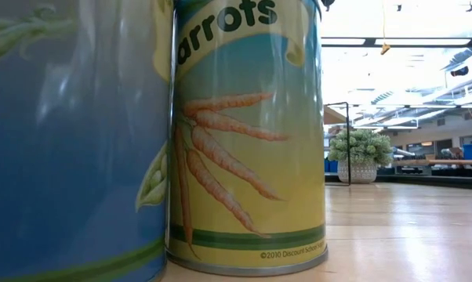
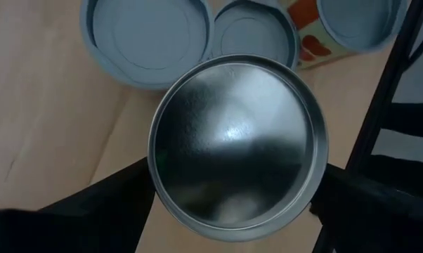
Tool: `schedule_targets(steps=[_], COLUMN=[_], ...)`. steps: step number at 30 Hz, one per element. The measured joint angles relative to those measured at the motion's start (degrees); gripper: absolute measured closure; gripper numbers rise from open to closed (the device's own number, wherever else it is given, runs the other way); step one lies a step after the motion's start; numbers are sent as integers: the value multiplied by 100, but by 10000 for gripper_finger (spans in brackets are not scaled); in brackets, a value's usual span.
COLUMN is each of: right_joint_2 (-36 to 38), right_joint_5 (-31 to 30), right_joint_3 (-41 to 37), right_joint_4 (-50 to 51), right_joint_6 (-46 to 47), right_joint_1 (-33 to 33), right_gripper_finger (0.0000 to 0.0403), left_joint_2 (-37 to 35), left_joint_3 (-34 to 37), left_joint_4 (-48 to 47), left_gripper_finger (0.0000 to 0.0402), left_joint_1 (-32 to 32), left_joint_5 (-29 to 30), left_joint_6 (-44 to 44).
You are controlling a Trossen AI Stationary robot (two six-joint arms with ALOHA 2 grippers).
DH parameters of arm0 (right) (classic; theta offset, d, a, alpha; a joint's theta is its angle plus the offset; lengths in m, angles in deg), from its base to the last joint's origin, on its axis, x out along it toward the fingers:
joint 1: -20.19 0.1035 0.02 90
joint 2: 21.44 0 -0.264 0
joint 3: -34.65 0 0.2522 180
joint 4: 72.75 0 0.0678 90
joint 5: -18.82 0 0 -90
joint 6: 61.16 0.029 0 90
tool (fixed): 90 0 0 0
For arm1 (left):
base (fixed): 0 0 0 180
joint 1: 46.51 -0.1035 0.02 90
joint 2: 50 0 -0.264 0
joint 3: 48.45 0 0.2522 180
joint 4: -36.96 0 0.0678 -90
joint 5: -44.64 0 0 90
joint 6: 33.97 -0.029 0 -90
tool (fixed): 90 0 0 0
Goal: Pick and place cans onto a shelf
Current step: Put the canned peaches on the shelf
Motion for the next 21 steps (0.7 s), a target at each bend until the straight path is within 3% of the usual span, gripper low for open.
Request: schedule_targets(steps=[9, 21], right_joint_2=[0, 2], right_joint_5=[-19, -17], right_joint_3=[0, 0], right_joint_4=[0, 0], right_joint_6=[1, 0], right_joint_1=[0, 0], right_gripper_finger=[55, 55], left_joint_2=[0, -2], left_joint_3=[2, 2], left_joint_4=[32, -142], left_gripper_finger=[45, 92], left_joint_1=[-143, -92], left_joint_5=[140, 175], left_joint_6=[-163, -201])
